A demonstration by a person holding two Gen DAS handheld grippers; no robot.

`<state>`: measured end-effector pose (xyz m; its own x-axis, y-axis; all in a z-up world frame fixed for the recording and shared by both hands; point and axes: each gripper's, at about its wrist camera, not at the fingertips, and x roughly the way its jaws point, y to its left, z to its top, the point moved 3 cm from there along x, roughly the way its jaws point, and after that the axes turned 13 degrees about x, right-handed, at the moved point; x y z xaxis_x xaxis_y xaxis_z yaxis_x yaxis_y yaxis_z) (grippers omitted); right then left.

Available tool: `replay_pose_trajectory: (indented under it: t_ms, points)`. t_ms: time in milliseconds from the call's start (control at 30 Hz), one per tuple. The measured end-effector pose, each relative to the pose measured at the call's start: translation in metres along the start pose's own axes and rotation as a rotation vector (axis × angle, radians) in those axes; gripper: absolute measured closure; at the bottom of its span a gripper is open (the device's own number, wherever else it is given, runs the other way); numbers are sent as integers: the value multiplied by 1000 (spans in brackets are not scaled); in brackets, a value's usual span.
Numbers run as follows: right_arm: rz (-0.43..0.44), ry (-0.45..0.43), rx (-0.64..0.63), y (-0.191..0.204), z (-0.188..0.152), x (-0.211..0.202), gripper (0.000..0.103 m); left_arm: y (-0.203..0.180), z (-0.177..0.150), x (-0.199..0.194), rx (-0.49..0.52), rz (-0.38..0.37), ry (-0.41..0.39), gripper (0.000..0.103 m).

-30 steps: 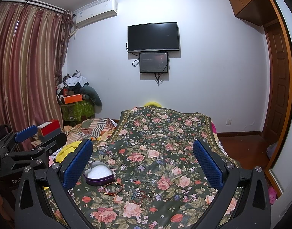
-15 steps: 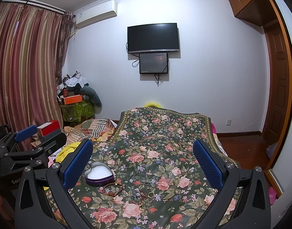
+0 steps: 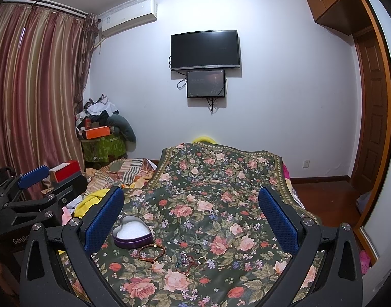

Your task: Organize jewelry

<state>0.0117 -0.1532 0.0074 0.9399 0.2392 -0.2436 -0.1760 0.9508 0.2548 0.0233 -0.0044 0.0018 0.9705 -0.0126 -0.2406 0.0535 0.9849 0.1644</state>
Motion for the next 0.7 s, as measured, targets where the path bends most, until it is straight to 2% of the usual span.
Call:
replay_pose_trajectory:
  t_ms: [367, 700]
  points:
    - [-18, 34, -5, -7, -4, 13, 0, -2, 1, 12, -2, -13, 33, 0]
    - [-78, 145, -11, -33, -25, 45, 0, -1, -15, 55, 5, -40, 156, 0]
